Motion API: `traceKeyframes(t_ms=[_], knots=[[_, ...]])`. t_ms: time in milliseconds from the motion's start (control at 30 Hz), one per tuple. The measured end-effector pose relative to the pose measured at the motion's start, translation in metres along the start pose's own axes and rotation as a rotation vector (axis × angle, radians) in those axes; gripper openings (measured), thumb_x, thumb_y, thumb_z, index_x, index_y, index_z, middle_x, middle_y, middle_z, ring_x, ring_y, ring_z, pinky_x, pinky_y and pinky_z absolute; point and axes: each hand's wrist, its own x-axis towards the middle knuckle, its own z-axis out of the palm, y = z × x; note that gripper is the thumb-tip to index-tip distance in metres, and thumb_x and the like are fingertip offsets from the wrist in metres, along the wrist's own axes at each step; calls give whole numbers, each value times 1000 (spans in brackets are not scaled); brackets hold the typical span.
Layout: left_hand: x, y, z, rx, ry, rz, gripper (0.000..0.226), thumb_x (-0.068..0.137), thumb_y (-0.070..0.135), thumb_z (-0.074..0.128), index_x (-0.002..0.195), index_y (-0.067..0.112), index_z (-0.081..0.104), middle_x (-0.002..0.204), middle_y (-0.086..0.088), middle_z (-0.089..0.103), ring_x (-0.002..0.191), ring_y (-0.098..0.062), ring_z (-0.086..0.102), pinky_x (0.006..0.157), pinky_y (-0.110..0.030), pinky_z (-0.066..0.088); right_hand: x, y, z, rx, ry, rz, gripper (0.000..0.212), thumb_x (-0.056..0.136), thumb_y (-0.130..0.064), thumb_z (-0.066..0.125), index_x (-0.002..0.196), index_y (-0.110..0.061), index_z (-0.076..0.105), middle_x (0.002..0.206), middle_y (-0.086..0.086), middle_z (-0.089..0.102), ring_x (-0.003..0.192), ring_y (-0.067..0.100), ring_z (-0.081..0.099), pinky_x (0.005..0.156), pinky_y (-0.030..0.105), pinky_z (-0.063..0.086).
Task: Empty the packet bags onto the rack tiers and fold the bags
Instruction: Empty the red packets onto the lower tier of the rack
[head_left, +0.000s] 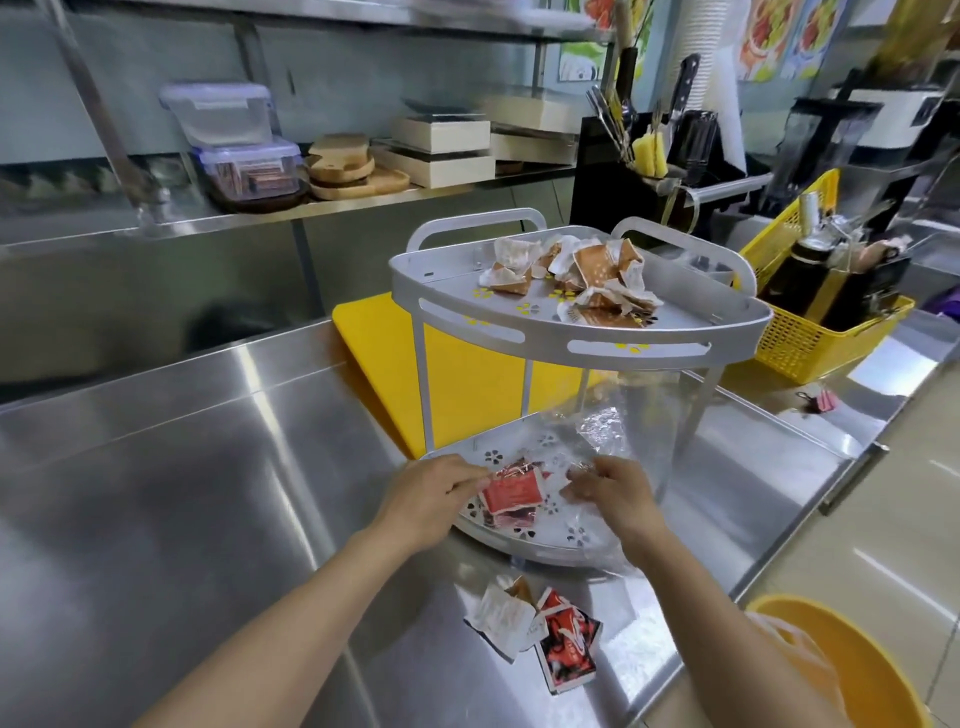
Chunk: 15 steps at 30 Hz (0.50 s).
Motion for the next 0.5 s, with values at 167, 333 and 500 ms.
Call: traceKeyframes(t_ms=[167,333,500], knots=[[23,8,-19,-43,-17,-54,24,92,29,53,109,22,69,89,10,44,89,-12,48,78,-30,41,20,-19,-21,-550,-265,-106,32,82,-9,64,55,-17,49,79,14,66,77,29,66,80,41,53],[37,25,-32,-56,91,22,23,94,25,51,108,21,69,92,4,48,91,-17,52,75,-28,39,30,-42,-37,-790,-199,-269,28,81,-11,61,57,-12,47,78,9,57,75,23,52,67,29,40],[48,38,-40,-102,241,58,25,94,26,51,108,18,69,97,-2,55,90,-14,50,78,-28,36,34,-51,-40,-847,-216,-331,22,79,-7,60,64,-16,47,79,2,53,78,20,50,66,30,40]])
